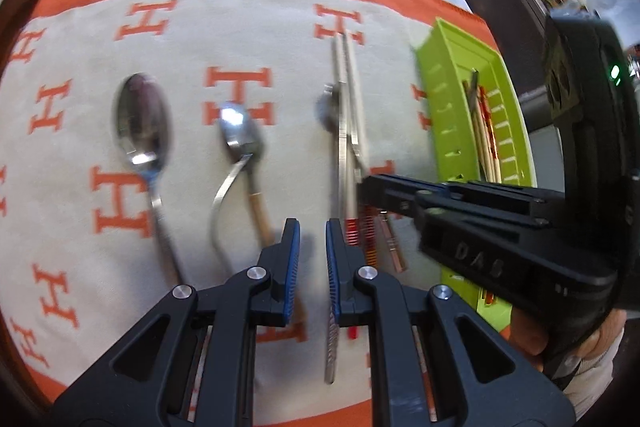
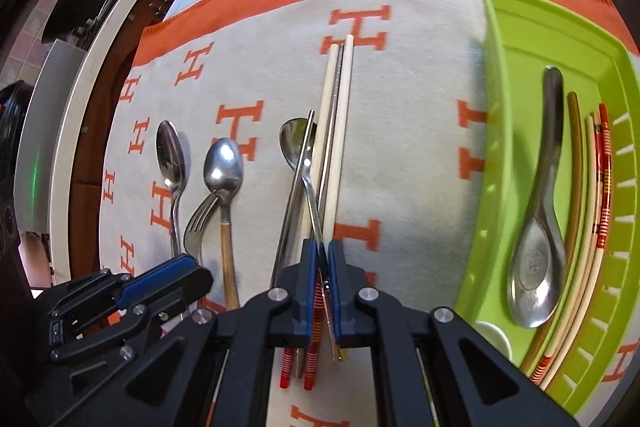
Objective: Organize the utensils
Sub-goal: 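Grasp a metal chopstick with the right gripper while the left grasps another metal chopstick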
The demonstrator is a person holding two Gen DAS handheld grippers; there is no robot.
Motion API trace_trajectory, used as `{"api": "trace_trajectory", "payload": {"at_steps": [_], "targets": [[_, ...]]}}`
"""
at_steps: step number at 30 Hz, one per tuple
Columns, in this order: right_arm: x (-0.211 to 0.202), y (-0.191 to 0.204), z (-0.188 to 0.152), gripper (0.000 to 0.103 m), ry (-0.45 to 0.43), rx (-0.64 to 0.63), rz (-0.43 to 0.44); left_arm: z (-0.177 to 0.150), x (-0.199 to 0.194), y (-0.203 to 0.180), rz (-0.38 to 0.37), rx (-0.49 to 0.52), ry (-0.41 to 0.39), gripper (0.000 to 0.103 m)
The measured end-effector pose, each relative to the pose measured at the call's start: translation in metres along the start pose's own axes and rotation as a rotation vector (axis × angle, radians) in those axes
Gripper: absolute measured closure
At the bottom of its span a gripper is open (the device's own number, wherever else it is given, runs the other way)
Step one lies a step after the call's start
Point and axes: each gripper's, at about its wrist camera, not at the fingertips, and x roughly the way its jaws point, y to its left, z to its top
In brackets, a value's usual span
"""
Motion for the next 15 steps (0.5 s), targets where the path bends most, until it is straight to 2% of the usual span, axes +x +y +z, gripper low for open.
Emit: {"api": "trace_trajectory", "payload": {"at_steps": [4, 11, 15], "targets": [[0.0, 0.001, 0.0, 0.098, -0.003, -0.01, 0.007, 0.005, 0.017, -0.007, -0.027, 0.013, 0.036, 0.092], [0.006, 0.0, 0.006, 0.099, -0.001, -0.016, 0.065, 0.012, 0.028, -0.014, -0.003, 0.054, 0.018, 0.092], [0.005, 0.0, 0.007, 0.099, -0.004, -0.021, 0.073, 0.014, 0.03, -0.012, -0.021, 0.052, 0.018, 0.092]]}}
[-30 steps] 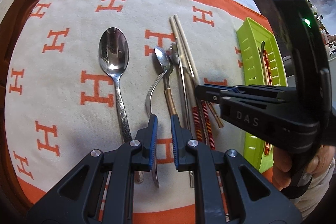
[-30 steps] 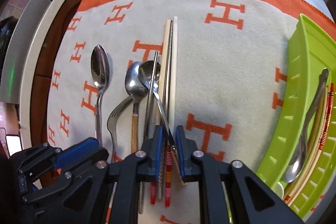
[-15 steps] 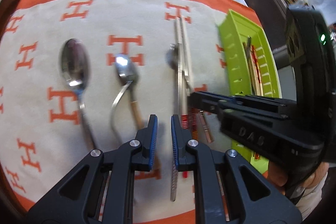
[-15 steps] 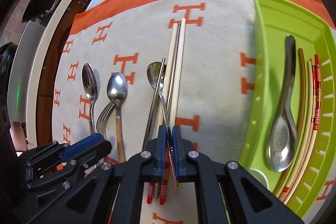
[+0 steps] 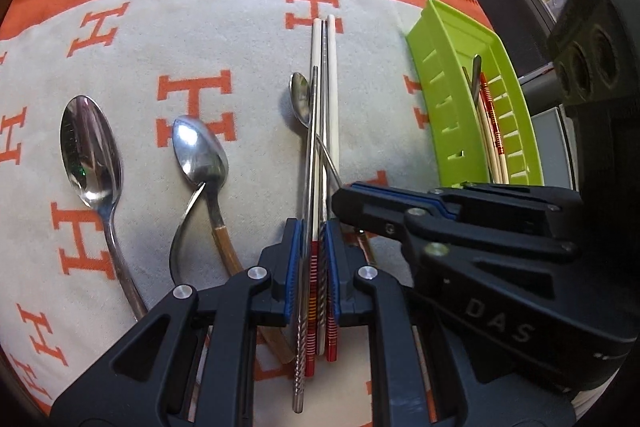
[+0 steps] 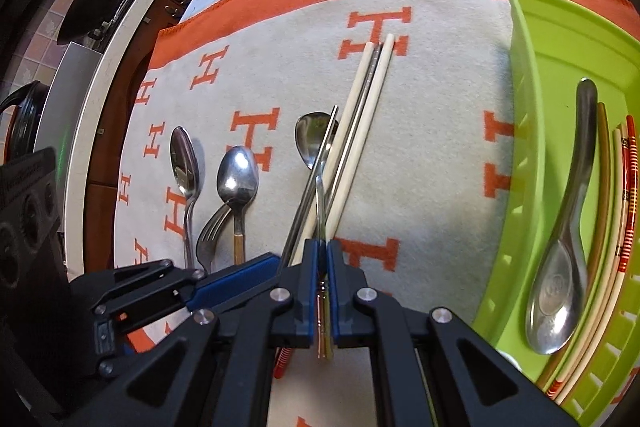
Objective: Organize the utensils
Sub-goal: 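Grasp a metal chopstick with the right gripper while the left grasps another metal chopstick, then lower both metal chopsticks into the green tray and open both grippers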
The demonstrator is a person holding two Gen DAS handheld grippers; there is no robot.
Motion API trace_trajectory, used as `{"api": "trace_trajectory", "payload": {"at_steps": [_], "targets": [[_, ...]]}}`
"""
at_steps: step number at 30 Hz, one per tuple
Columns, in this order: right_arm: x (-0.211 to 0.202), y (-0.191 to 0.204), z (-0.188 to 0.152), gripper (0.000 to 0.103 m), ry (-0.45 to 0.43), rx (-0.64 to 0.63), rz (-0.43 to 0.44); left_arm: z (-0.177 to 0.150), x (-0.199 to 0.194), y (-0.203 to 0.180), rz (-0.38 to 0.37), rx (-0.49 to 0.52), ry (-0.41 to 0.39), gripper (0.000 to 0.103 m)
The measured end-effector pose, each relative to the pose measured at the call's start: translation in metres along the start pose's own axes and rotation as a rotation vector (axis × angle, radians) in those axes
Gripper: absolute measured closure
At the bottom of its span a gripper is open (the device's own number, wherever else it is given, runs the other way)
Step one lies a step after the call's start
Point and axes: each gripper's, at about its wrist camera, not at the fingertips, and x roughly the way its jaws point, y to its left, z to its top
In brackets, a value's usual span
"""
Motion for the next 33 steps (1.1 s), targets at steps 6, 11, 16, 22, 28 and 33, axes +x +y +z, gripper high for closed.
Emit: {"api": "trace_trajectory", "payload": {"at_steps": [6, 11, 16, 22, 28, 33], "targets": [[-0.007, 0.0, -0.003, 0.099, -0.011, -0.001, 0.0, -0.001, 0.0, 0.001, -0.015, -0.001, 0.019, 0.092], [-0.009, 0.0, -0.005, 0.099, -0.01, 0.0, -0.003, -0.003, -0.003, 0.005, -0.02, 0.012, 0.022, 0.093], [-0.01, -0.005, -0.005, 0.099, -0.015, 0.016, 0.017, -0.008, -0.012, 0.007, -0.048, -0.007, -0.005, 0.1], [-0.024, -0.006, -0.007, 0.099, -0.055, 0.016, 0.043, -0.016, -0.035, 0.01, -0.098, -0.045, -0.049, 0.1], [-0.04, -0.003, -0.011, 0.099, -0.094, 0.015, 0.069, -0.018, -0.066, 0.003, -0.147, -0.08, -0.079, 0.1], [-0.065, -0.001, -0.023, 0.099, -0.154, 0.01, 0.089, -0.014, -0.093, -0.02, -0.174, -0.059, -0.126, 0.1]]}}
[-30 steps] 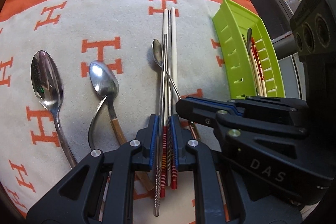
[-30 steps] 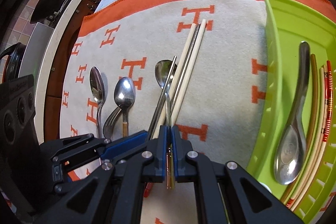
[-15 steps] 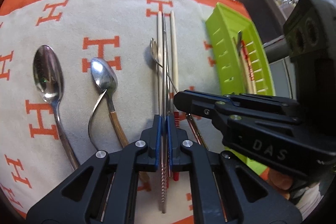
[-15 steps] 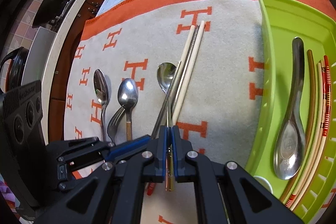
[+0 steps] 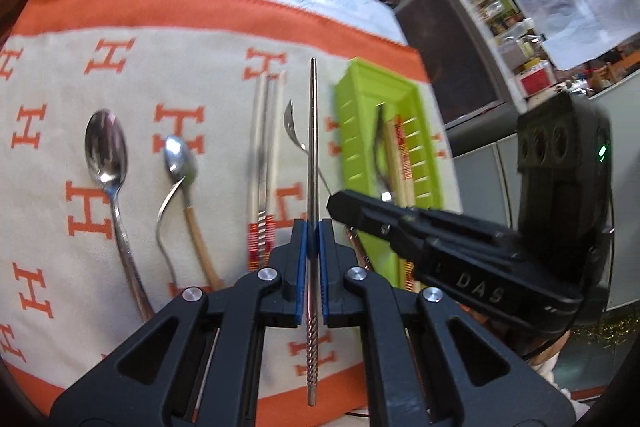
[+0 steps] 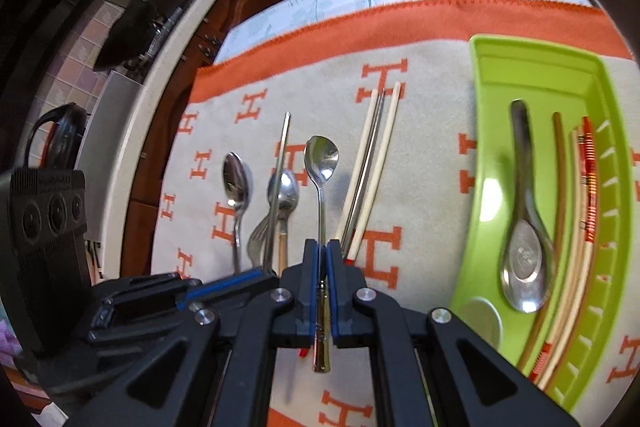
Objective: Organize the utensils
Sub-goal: 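Lower both metal chopsticks into the green tray and open both grippers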
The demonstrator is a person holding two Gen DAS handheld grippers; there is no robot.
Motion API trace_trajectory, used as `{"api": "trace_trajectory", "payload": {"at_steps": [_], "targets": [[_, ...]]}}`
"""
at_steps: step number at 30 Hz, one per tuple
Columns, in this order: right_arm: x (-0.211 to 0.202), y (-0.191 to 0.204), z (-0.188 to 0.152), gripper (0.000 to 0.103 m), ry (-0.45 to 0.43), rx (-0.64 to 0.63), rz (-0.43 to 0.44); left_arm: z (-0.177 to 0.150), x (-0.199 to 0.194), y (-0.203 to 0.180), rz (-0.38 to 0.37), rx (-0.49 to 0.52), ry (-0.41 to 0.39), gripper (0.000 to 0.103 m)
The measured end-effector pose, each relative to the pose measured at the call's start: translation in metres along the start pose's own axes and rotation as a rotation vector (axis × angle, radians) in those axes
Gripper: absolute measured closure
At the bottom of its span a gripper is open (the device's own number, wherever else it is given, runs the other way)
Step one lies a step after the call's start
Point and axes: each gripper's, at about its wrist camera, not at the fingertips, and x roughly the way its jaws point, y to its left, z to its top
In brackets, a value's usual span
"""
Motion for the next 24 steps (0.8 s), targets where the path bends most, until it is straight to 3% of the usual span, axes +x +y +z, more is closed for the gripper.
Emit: {"api": "trace_trajectory", "payload": {"at_steps": [7, 13, 18, 24], "targets": [[-0.052, -0.017, -0.017, 0.099, -0.116, 0.047, 0.014, 0.015, -0.003, -0.053, -0.027, 0.065, -0.021, 0.1], [-0.096, -0.053, -0.032, 0.099, -0.214, 0.108, -0.034, 0.027, 0.036, -0.089, -0.001, 0.086, 0.018, 0.1], [-0.095, -0.08, -0.042, 0.099, -0.211, 0.154, -0.089, 0.03, 0.08, -0.101, 0.051, 0.087, 0.065, 0.1], [-0.068, -0.101, -0.052, 0.099, -0.148, 0.185, -0.109, 0.027, 0.107, -0.104, 0.098, 0.098, 0.093, 0.1]]}}
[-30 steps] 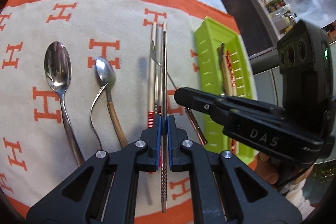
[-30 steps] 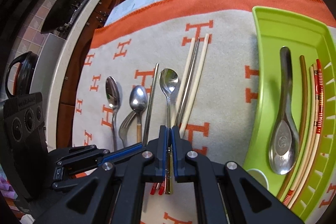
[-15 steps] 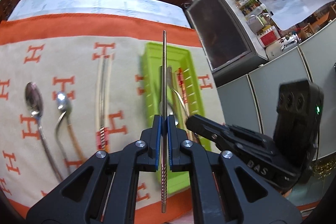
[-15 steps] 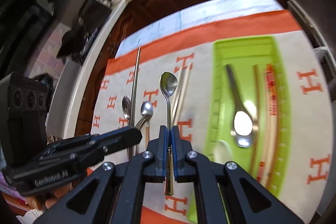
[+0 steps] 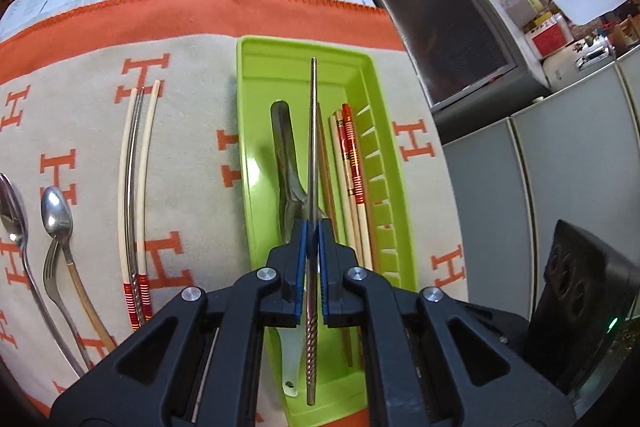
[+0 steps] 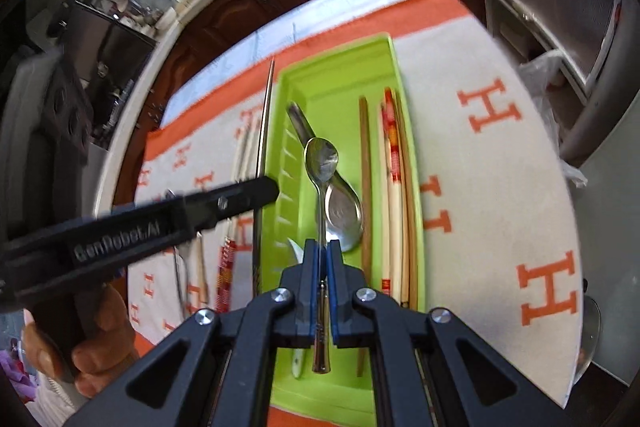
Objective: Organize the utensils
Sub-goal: 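Lower both metal chopsticks into the green tray and open both grippers, then grasp a light wooden chopstick with red-striped end using the right gripper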
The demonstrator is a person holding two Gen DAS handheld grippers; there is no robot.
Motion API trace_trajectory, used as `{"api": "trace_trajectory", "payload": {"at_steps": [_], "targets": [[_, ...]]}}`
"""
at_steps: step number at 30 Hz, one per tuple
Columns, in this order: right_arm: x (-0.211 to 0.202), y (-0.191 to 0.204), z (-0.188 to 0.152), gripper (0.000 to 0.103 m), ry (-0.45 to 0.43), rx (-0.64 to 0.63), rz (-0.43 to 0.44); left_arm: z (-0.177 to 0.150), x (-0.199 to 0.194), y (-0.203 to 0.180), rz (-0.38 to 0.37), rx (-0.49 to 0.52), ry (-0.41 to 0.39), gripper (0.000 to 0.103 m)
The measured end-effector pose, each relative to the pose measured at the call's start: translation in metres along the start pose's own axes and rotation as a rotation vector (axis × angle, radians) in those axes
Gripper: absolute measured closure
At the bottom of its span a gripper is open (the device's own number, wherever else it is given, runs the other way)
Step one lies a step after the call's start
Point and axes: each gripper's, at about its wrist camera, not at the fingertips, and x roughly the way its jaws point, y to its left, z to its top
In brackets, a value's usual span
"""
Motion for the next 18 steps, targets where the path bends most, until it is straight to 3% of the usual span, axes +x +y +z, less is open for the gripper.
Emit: {"api": "trace_trajectory", "payload": {"at_steps": [6, 18], "targets": [[0.017, 0.0, -0.012, 0.097, 0.06, -0.033, -0.034, -0.012, -0.003, -0.001, 0.025, 0.024, 0.018, 0.099], [0.004, 0.008, -0.022, 0.097, 0.038, -0.037, -0.026, -0.055, -0.047, 0.02, 0.166, 0.083, -0.034, 0.099]]}}
